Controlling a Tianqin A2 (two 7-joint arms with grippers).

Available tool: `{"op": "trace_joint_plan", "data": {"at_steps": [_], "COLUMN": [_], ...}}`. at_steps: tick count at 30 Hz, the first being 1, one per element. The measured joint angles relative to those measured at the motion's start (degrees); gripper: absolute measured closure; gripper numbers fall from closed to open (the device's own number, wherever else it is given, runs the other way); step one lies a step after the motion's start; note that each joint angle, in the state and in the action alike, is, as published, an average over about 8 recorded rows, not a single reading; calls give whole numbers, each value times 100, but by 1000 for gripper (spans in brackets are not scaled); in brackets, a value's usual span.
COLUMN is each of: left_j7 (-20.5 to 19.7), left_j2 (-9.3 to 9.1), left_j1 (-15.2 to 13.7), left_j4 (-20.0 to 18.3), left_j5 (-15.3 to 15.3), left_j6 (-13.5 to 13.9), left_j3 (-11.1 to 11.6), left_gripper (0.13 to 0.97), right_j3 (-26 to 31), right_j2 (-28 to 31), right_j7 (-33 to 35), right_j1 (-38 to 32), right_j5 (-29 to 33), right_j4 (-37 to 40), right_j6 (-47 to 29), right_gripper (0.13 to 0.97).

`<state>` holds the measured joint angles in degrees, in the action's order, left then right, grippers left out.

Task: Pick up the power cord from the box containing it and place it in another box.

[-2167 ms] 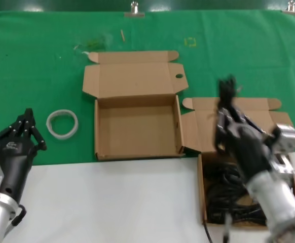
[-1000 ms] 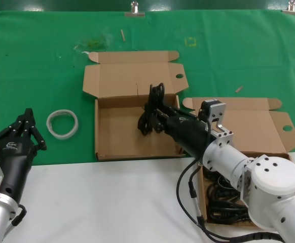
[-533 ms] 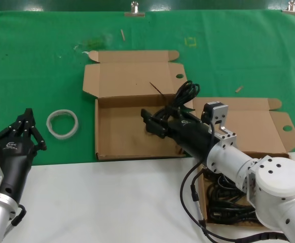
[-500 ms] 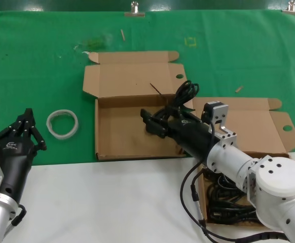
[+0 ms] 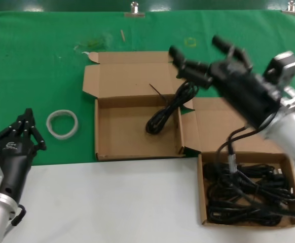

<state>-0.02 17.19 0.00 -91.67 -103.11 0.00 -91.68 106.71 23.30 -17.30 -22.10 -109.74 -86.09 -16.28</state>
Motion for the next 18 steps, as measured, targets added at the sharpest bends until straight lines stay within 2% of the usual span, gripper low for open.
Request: {"op": "trace_joint_plan", "data": {"at_steps": [7, 10, 18], "left_j7": [0, 0, 0], "left_j2": [0, 0, 0], "left_j1": [0, 0, 0], "left_j4": [0, 0, 0], "left_j5": [0, 0, 0], "left_j6": [0, 0, 0], "left_j3": [0, 0, 0], "left_gripper": [957, 957, 943], "right_j3": [-1012, -1139, -1154], "right_j2": [66, 52, 2], "right_j7": [595, 689, 759], "right_j1": [490, 566, 688], "right_j5": [-388, -433, -342], "right_j4": [-954, -1039, -994], "right_j6": [-431, -476, -305], "right_gripper": [240, 240, 152]}}
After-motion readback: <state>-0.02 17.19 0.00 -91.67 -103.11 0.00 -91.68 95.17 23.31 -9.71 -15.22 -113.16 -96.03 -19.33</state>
